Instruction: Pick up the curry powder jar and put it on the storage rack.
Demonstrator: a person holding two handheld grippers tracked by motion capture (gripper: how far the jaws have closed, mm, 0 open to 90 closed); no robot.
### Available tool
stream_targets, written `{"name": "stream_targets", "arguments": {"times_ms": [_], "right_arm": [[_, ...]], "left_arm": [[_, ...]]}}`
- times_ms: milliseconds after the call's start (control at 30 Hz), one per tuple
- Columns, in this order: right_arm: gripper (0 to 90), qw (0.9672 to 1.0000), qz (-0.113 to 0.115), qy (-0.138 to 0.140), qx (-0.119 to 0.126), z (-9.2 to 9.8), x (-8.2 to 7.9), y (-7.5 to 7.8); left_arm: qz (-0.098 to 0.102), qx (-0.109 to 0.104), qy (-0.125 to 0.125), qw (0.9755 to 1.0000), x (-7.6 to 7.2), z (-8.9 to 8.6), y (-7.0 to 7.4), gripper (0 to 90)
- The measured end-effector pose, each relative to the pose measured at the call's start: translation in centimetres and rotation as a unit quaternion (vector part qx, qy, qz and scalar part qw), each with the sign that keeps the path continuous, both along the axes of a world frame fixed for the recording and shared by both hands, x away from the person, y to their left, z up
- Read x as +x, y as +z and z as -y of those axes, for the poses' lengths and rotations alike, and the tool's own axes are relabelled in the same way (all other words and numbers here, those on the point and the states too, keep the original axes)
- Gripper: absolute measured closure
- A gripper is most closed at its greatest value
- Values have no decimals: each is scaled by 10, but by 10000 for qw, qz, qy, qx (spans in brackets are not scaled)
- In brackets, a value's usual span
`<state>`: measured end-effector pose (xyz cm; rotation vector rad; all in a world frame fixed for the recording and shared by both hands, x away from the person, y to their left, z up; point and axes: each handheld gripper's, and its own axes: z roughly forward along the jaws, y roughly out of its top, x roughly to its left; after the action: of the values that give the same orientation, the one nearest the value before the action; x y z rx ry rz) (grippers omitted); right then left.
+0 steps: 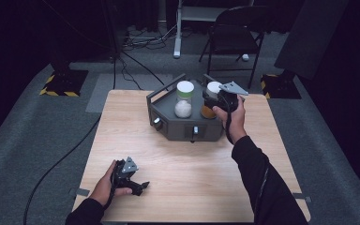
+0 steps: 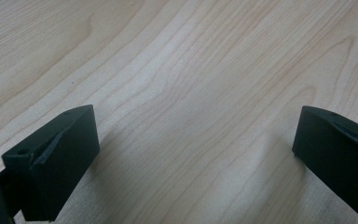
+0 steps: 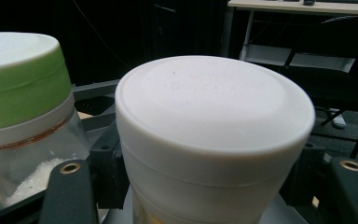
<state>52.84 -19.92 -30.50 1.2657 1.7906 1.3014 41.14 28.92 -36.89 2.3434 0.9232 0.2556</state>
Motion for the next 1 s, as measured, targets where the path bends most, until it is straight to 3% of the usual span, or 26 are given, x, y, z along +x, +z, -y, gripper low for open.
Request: {"name": "stream_targets", "arguments": {"times_ms": [333, 467, 733, 800, 1000], "right_arm": [[318, 9999, 96, -26, -33, -2, -4, -3], [272, 9998, 178, -99, -36, -4, -7, -5], [159, 9998, 126, -158, -14, 1, -8, -9], [122, 9996, 175, -180, -152, 0, -10, -10], [83, 9994, 204, -43, -273, 8, -15, -12]], "left_arm": [[-1, -4, -2, 10000, 0, 0, 0, 3], [-4, 0, 1, 10000, 0, 0, 0, 3], [0, -5, -3, 10000, 0, 0, 0, 3], [0, -3, -4, 10000, 0, 0, 0, 3], [0, -3, -3, 10000, 0, 0, 0, 3]]}}
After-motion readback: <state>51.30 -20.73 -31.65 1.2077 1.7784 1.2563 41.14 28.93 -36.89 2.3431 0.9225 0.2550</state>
